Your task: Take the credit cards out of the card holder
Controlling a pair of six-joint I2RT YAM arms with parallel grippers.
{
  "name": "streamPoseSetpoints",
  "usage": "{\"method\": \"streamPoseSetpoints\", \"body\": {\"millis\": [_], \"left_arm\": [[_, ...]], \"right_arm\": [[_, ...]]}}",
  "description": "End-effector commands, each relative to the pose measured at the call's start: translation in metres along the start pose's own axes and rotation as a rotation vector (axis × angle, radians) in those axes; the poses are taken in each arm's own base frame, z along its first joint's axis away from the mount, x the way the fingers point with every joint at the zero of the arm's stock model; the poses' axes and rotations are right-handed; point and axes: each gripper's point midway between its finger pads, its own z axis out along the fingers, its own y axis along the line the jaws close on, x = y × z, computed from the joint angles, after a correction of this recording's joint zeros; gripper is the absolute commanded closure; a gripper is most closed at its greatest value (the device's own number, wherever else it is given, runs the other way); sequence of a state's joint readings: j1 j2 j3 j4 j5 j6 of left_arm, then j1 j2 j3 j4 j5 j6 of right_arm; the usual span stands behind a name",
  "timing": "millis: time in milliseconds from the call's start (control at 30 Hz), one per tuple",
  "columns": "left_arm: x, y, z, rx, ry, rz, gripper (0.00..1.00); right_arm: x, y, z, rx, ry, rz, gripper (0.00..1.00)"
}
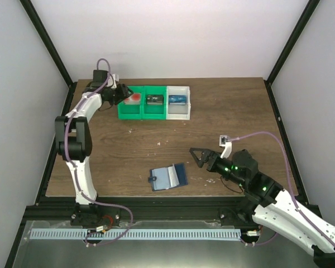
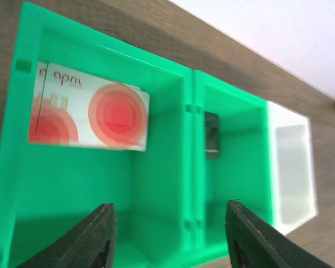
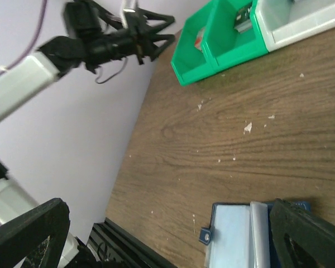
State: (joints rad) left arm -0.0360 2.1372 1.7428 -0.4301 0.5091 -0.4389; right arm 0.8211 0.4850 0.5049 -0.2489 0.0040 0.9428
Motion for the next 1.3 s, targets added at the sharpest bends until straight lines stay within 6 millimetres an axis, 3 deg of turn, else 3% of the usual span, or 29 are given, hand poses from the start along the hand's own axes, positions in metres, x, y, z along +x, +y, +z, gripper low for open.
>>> {"method": "streamPoseSetpoints", "body": {"millis": [0, 100, 133, 333, 500, 667, 733, 800, 933, 1167, 1267], "left_arm": [[0.01, -0.033, -0.056, 0.036, -0.051, 0.07, 0.38], [0.031, -0.038, -0.08, 0.044, -0.05, 0.084, 0.15], [0.038, -0.041, -0.088, 0.055, -0.048, 0.089, 0.11], [0.087, -0.059, -0.136, 0.117, -0.049, 0.115, 0.0], [0.135, -0.07, -0.167, 0.16, -0.039, 0.156, 0.0], [0.19, -0.074, -0.176, 0.251, 0.022, 0.127, 0.0], [0.219, -0.076, -0.177, 0.331, 0.065, 0.099, 0.04], [0.236, -0.076, -0.177, 0.378, 0.076, 0.088, 0.1], [0.257, -0.069, -0.177, 0.391, 0.086, 0.068, 0.22], [0.283, -0.093, -0.172, 0.46, 0.145, 0.053, 0.33], [0.3, -0.098, -0.167, 0.485, 0.187, 0.045, 0.36]], "right_arm": [[0.002, 0.013, -0.005, -0.017, 0.054, -0.01, 0.0], [0.012, 0.01, -0.002, -0.023, 0.102, -0.012, 0.0], [0.015, 0.009, -0.001, -0.017, 0.115, -0.008, 0.0], [0.028, 0.006, 0.006, -0.023, 0.176, 0.013, 0.0], [0.052, 0.0, 0.021, -0.029, 0.278, 0.041, 0.01], [0.083, -0.014, 0.039, -0.009, 0.416, 0.065, 0.09], [0.092, -0.016, 0.045, -0.012, 0.452, 0.07, 0.13], [0.1, -0.015, 0.051, -0.016, 0.48, 0.064, 0.17], [0.117, -0.012, 0.062, -0.01, 0.526, 0.035, 0.31], [0.146, -0.013, 0.085, 0.038, 0.611, -0.019, 0.66], [0.153, -0.022, 0.096, 0.079, 0.631, -0.045, 0.76]]}}
